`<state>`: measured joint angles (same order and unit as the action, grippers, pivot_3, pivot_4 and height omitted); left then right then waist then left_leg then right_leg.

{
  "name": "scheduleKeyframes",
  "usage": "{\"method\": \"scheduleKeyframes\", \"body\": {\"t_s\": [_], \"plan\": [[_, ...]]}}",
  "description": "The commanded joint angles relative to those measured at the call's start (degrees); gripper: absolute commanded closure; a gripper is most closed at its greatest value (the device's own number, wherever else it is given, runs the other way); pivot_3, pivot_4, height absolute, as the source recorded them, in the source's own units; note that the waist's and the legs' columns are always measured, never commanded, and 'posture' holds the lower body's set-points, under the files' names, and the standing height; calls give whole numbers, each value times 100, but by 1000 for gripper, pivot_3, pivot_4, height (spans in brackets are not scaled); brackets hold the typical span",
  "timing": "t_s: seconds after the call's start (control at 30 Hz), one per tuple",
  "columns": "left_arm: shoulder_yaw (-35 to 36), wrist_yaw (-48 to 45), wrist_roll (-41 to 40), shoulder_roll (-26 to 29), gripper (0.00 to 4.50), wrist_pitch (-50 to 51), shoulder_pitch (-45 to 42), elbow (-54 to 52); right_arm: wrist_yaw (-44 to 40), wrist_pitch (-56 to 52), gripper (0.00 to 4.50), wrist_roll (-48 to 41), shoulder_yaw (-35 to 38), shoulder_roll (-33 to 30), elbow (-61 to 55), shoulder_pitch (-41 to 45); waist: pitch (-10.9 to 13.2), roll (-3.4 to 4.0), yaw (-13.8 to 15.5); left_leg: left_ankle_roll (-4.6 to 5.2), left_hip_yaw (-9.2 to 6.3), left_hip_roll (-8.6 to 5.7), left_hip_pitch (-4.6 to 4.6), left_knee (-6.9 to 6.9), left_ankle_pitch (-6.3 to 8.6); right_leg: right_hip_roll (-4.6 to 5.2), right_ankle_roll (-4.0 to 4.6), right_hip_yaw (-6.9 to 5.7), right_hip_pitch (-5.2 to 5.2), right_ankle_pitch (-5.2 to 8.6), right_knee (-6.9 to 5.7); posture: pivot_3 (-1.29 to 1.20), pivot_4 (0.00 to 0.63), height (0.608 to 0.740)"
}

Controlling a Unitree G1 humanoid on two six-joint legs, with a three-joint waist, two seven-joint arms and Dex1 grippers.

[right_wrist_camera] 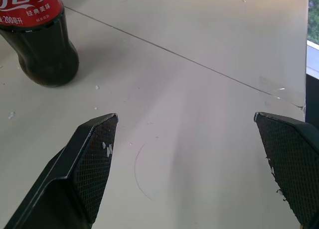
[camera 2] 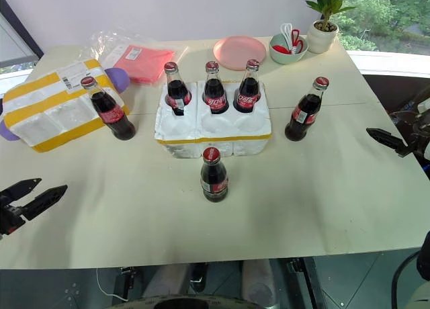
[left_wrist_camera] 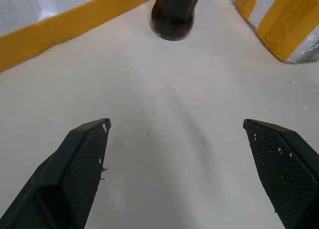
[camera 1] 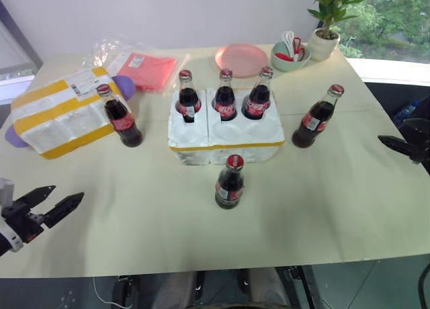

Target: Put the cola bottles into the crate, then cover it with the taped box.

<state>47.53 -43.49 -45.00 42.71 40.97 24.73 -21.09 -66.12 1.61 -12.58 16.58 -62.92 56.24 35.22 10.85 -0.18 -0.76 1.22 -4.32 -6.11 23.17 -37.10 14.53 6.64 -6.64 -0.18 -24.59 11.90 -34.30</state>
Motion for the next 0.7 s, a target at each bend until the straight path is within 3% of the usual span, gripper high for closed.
{"method": "scheduleKeyframes", "body": {"t_s": [0.03,0.5,0.6,0.7], "plan": [[55,111,44,-15,44,-136,-120,-99,-3,80,0,-102,157,-62,19,54,0,0,3,0,0,0,0,0,0,0,0,0,0,0,0,0,150,740],[178,729,-73,12,44,-33,-987,282,-7,-117,0,-235,283,-96,12,14,-1,2,-2,-1,1,-1,-4,-2,-1,-3,-1,0,0,-2,-6,0,150,740],[49,686,-107,136,44,-14,-1257,352,4,-286,0,-282,324,-174,56,179,-1,2,13,-1,0,-1,-4,-4,-2,-4,-1,0,1,-2,-7,0,150,740],[-380,447,67,491,44,-211,-1843,636,-435,-748,0,-372,230,-426,-125,866,5,17,7,-3,2,-4,-4,-6,-3,-4,-1,-1,0,-3,-10,0,150,740]]}}
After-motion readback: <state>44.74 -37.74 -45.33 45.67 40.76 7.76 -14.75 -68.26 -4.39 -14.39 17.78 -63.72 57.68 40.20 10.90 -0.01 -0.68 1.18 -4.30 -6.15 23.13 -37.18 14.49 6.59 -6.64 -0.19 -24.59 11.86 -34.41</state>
